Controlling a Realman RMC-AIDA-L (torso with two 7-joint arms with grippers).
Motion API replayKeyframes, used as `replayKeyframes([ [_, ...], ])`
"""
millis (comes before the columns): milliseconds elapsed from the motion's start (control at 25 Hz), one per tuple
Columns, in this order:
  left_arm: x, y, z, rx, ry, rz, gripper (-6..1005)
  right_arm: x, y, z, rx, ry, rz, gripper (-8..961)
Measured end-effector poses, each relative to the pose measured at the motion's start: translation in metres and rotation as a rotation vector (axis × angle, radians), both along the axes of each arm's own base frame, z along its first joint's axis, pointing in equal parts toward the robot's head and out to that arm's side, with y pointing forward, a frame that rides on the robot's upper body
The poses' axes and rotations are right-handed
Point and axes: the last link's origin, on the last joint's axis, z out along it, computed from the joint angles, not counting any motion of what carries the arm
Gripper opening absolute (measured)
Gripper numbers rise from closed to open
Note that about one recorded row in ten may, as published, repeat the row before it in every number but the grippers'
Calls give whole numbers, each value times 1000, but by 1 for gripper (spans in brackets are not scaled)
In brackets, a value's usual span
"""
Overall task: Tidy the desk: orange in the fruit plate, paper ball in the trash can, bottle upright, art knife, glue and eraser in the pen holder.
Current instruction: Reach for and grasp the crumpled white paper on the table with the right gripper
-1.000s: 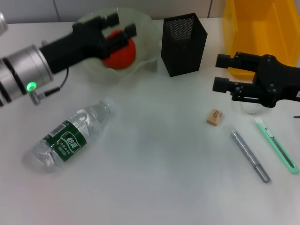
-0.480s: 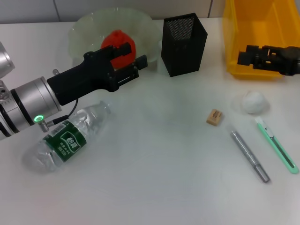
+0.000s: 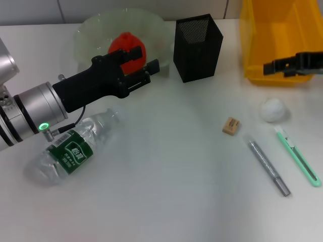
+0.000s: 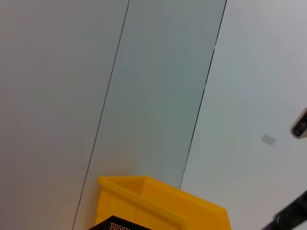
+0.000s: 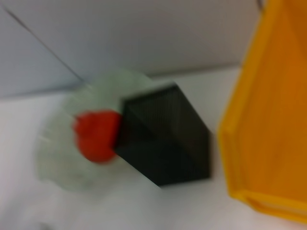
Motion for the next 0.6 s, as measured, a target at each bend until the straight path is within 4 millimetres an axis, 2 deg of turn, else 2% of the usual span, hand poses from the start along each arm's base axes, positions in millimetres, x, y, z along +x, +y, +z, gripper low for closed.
replayKeyframes([
  [160, -1, 1, 0, 1, 3, 8, 625, -11, 7, -15, -73, -141, -58, 726],
  [320, -2, 3, -1, 6, 10, 24, 625, -23, 12, -25, -115, -207, -58, 726],
  [600, -2, 3, -1, 5, 10, 25, 625, -24, 16, -28, -138, -282, -106, 725],
])
